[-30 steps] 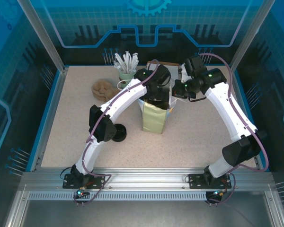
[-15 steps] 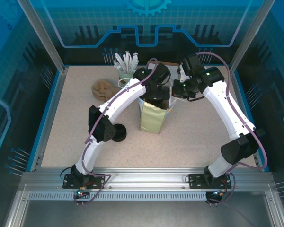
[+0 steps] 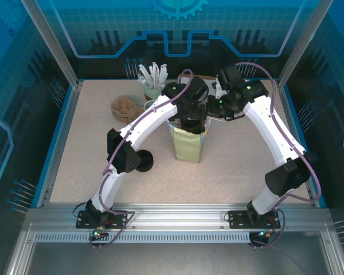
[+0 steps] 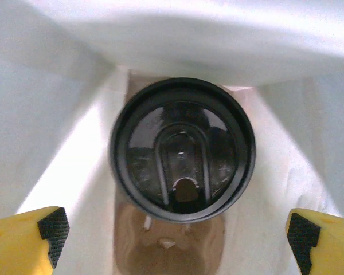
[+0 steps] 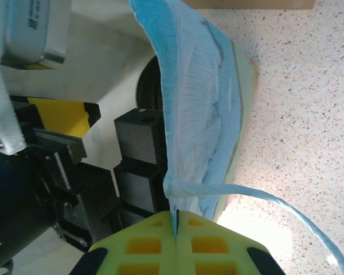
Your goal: Pack the takeout coffee
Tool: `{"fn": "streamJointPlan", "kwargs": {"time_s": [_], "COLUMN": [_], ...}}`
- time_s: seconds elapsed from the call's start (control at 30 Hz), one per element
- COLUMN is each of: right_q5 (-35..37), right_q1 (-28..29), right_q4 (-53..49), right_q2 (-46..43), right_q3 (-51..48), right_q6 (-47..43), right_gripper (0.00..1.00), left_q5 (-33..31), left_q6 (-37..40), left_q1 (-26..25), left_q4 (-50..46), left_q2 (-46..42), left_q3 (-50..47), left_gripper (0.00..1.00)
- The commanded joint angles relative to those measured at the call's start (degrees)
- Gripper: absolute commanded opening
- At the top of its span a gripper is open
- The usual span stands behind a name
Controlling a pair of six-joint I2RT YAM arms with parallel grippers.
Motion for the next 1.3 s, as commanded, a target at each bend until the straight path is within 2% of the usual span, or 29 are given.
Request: {"fn": "streamJointPlan", "kwargs": {"time_s": [0.0, 0.37, 0.53, 0.7, 1.0, 1.13, 1.27], "right_q5": [-1.80, -4.18, -6.78, -10.17, -17.69, -21.58, -22.41], "right_q1": [0.90, 0.39, -0.08, -0.35, -0.77, -0.82, -0.44], "right_q4": [0.75, 5.99, 9.72, 13.48, 20.28, 24.15, 26.31], "right_q2": [-0.16, -3.64, -6.13, -9.68, -13.41, -14.18, -14.93], "right_q3": [-0.15, -5.78, -8.87, -13.42, -20.77, -24.10, -26.61], "right_q6": [0.35, -0.63, -1.62, -2.47, -1.07, 1.41, 3.92], "right_gripper": [0.00, 0.00, 0.00, 0.00, 0.00, 0.00, 0.00], "left_q5": [-0.56, 1.79, 5.83, 6.08, 4.04, 4.62, 5.55], "left_q6": [0.40, 0.84, 1.61, 2.56, 2.62, 3.25, 5.05], "left_q1": [-0.17, 0.46, 1.19, 2.55, 10.16, 13.72, 14.68], "left_q4": [0.04, 1.12, 6.14, 11.61, 16.21, 15.71, 15.17], "left_q2": [-5.32, -11.67, -16.72, -23.78, -32.59, -33.44, -32.74], "left_q3": [3.18, 2.43, -0.72, -6.97, -18.71, -19.60, -18.74], "left_gripper": [0.99, 0.98, 0.96, 0.96, 0.95, 0.95, 0.93]}}
